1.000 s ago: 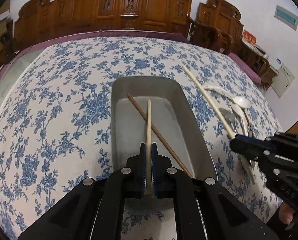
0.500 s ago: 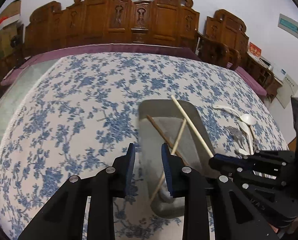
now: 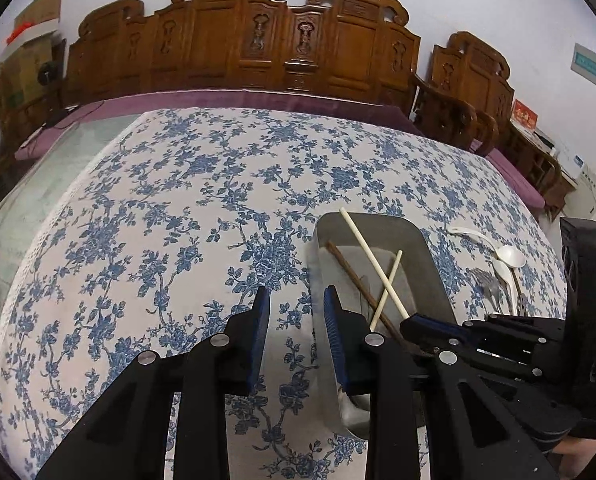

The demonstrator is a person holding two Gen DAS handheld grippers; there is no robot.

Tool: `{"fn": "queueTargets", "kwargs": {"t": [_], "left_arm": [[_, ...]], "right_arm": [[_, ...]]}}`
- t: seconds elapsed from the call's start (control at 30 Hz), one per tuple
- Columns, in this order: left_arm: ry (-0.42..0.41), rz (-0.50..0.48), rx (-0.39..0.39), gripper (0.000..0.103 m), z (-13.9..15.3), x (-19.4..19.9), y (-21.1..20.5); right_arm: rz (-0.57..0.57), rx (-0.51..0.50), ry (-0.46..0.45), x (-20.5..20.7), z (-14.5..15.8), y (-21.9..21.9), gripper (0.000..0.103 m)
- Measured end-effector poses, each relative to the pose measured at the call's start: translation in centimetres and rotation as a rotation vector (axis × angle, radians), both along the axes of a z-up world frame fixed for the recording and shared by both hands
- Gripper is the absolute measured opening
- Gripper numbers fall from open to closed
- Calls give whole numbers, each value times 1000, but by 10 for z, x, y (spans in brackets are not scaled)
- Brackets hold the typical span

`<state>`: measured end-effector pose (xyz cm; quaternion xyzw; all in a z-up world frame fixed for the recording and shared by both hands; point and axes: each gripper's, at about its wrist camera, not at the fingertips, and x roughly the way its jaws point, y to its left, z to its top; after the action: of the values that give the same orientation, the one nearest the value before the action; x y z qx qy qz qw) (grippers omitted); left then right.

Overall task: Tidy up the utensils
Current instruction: 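Lower the held chopstick into the grey tray and open the right gripper, then move the right gripper to the utensil pile and grasp a white plastic spoon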

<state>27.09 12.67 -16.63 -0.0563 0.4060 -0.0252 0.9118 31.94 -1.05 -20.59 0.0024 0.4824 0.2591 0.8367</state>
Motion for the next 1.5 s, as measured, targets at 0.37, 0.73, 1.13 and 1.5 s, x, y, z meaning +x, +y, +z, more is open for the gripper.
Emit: {"fn": "queueTargets", "kwargs": {"t": [0.37, 0.73, 1.13, 1.5], "left_arm": [[-5, -9, 2, 28, 2, -1, -3], [-37, -102, 15, 45, 9, -9, -46], [-87, -234, -17, 73, 27, -31, -109], [-61, -248, 24, 90, 12, -28, -133]], "right_arm": [[30, 27, -37, -9, 10, -18, 7], [-30, -87, -137, -11, 26, -131, 7], [-87, -212, -151, 38, 9, -213, 16], [-51, -288, -104, 93, -26, -217, 34]]}}
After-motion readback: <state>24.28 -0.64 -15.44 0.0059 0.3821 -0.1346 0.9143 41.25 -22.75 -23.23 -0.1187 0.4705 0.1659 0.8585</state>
